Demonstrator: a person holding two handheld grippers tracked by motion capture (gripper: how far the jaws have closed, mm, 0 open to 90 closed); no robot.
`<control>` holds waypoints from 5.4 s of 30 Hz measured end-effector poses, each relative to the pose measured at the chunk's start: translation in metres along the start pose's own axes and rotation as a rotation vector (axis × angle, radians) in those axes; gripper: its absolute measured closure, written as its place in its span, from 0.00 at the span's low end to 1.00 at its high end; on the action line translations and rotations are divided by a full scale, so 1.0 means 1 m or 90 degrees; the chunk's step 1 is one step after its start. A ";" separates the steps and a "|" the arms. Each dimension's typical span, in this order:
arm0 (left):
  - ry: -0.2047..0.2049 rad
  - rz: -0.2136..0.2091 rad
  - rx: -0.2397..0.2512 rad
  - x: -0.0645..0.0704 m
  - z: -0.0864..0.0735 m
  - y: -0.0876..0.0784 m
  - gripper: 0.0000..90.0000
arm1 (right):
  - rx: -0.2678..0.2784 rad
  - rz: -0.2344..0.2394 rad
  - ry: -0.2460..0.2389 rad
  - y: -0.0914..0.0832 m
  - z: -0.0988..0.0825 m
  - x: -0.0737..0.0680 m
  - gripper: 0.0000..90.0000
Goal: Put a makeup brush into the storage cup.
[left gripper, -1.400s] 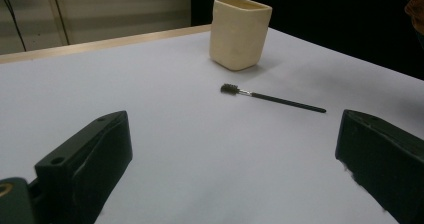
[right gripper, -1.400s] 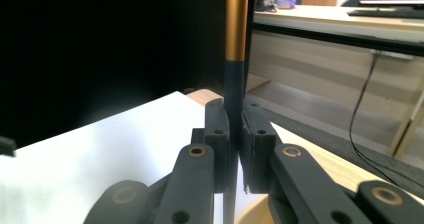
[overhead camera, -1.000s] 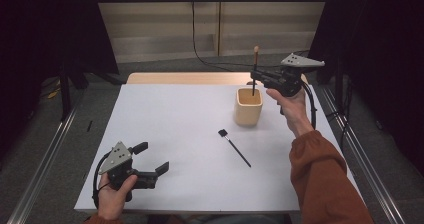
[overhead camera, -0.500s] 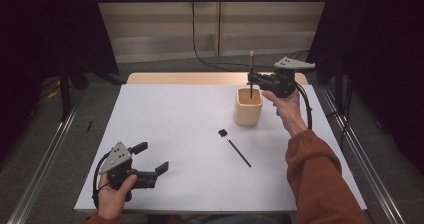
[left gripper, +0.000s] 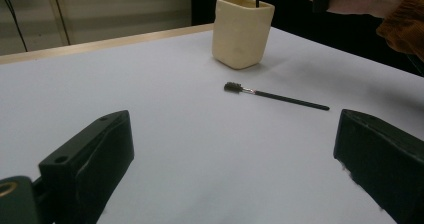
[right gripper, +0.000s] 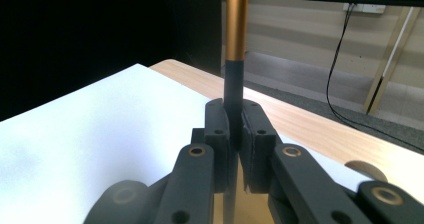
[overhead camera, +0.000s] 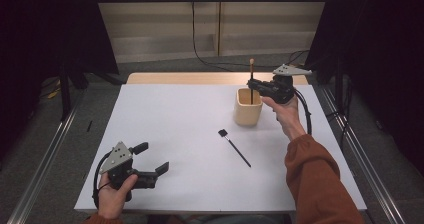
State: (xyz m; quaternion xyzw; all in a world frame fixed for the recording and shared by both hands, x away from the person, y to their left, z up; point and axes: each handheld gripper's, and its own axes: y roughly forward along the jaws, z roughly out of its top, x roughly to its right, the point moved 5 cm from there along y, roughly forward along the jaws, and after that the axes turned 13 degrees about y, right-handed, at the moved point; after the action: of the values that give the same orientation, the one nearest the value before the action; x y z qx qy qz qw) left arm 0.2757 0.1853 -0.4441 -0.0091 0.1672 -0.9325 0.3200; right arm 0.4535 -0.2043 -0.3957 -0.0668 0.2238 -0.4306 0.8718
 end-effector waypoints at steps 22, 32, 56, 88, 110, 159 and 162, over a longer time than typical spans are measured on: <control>0.004 -0.006 -0.003 0.000 0.000 0.000 0.03 | -0.024 -0.010 0.016 0.002 -0.030 0.013 0.93; 0.001 -0.002 -0.001 -0.004 0.000 0.000 0.03 | -0.028 -0.004 0.019 0.003 -0.032 0.013 0.82; -0.001 0.011 0.005 -0.009 0.000 -0.003 0.02 | -0.017 -0.003 0.014 -0.011 -0.032 0.000 0.07; 0.001 0.031 0.016 -0.011 0.000 -0.005 0.02 | -0.027 -0.007 0.045 -0.066 -0.059 -0.020 0.01; 0.007 0.043 0.020 -0.010 -0.003 -0.015 0.02 | -0.047 -0.011 0.031 -0.112 -0.094 -0.034 0.02; 0.006 0.052 0.037 -0.007 -0.002 -0.024 0.02 | -0.037 -0.004 0.052 -0.160 -0.142 -0.065 0.02; 0.008 0.059 0.036 -0.009 -0.002 -0.023 0.02 | -0.035 0.001 0.044 -0.157 -0.138 -0.067 0.01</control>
State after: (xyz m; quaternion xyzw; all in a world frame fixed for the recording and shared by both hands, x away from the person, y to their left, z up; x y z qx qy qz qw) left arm 0.2685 0.2083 -0.4383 0.0138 0.1434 -0.9210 0.3619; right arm 0.2432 -0.2390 -0.4481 -0.0757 0.2657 -0.4259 0.8616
